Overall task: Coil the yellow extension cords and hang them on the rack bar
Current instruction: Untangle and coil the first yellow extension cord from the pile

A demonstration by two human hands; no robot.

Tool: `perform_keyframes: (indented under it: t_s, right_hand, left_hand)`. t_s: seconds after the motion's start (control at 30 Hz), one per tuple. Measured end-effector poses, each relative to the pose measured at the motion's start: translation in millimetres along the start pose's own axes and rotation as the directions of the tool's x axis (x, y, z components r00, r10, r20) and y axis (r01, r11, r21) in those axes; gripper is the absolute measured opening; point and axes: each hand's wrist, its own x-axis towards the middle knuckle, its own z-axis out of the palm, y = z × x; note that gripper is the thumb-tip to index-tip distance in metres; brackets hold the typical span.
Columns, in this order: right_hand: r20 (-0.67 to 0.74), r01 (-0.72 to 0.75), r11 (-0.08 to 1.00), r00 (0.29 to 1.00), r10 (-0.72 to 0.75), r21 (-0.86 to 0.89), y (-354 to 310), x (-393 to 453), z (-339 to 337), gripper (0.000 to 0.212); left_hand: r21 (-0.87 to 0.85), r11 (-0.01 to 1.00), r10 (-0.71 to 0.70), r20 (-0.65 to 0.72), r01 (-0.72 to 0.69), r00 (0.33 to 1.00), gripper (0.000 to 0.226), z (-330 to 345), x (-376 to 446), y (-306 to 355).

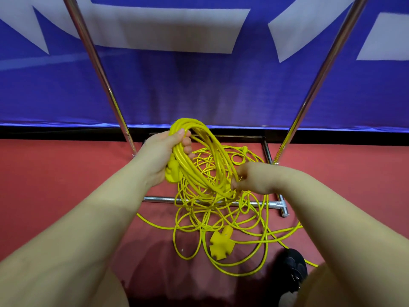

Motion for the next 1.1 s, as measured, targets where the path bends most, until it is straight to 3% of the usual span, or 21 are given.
perform_keyframes:
  t_s: [0.07,0.13,0.2,0.27,0.37,0.43,0.6,0.7,0.77,0.83,0.87,0.9,0.93,0.97,1.0,1.03,1.1]
  right_hand:
    - [-0.058,0.010,0.995,0.998,-0.004,0.099,-2,0,-3,0.025]
    - [-0.105,0.029,0.894,0.994,0.020,0.447,-6,-2,-10,0.024]
    - [-0.109,0.057,0.588,0.993,0.052,0.807,-11,-6,-17,0.015]
    - [-0.115,0.086,0.274,0.989,0.091,0.958,-14,-9,-23,0.013]
    - [-0.061,0.072,-0.091,0.991,0.120,0.993,-20,-14,-31,0.018]
    - [-0.038,0.072,-0.278,0.991,0.125,0.958,-22,-16,-35,0.022]
    - [-0.047,0.108,-0.535,0.991,0.127,0.838,-24,-12,-35,0.023]
    - [-0.074,0.133,-0.631,0.990,0.120,0.765,-25,-10,-35,0.018]
    - [-0.095,0.159,-0.623,0.986,0.134,0.766,-25,-10,-37,0.020]
    - [-0.140,0.201,-0.485,0.977,0.159,0.851,-24,-10,-36,0.021]
    - [-0.182,0.226,-0.282,0.968,0.173,0.932,-24,-10,-33,0.020]
    - [-0.236,0.236,0.020,0.957,0.168,0.972,-24,-10,-28,0.017]
    - [-0.282,0.227,0.327,0.950,0.131,0.917,-26,-10,-20,0.015]
    - [-0.305,0.216,0.547,0.949,0.075,0.809,-28,-8,-12,0.015]
    - [-0.301,0.214,0.667,0.954,0.015,0.713,-31,-6,-4,0.016]
    - [-0.286,0.227,0.717,0.957,-0.040,0.660,-35,-4,3,0.016]
    - [-0.301,0.285,0.733,0.947,-0.115,0.617,-41,0,12,0.014]
  left_hand:
    - [0.013,0.999,0.037,-0.032,-0.037,0.999,0.018,-2,2,0]
    - [0.136,0.988,0.083,-0.040,-0.077,0.996,0.019,-5,3,0]
    - [0.307,0.948,0.100,-0.023,-0.088,0.995,0.022,-8,3,-2]
    - [0.437,0.895,0.094,0.015,-0.091,0.995,0.023,-8,2,-4]
    - [0.516,0.851,0.063,0.079,-0.095,0.995,0.015,-4,0,-8]
    - [0.509,0.856,0.031,0.121,-0.089,0.992,0.012,-1,1,-11]
    - [0.485,0.870,-0.019,0.207,-0.086,0.978,0.015,10,-7,-16]
    - [0.543,0.834,-0.026,0.226,-0.104,0.974,0.010,13,-8,-17]
    - [0.534,0.839,-0.025,0.224,-0.102,0.974,0.009,14,-9,-17]
    - [0.475,0.875,0.007,0.177,-0.092,0.984,0.011,14,-9,-17]
    - [0.434,0.896,0.031,0.143,-0.091,0.989,0.012,14,-9,-16]
    - [0.384,0.920,0.047,0.101,-0.083,0.994,0.013,14,-8,-15]
    - [0.322,0.944,0.051,0.053,-0.066,0.997,0.014,13,-7,-13]
    - [0.253,0.967,0.042,0.009,-0.043,0.999,0.014,12,-6,-11]
    - [0.189,0.982,0.027,-0.024,-0.022,0.999,0.015,11,-5,-9]
    - [0.141,0.990,0.011,-0.041,-0.005,0.999,0.015,11,-5,-8]
    - [0.108,0.994,-0.004,-0.043,0.009,0.999,0.016,11,-6,-6]
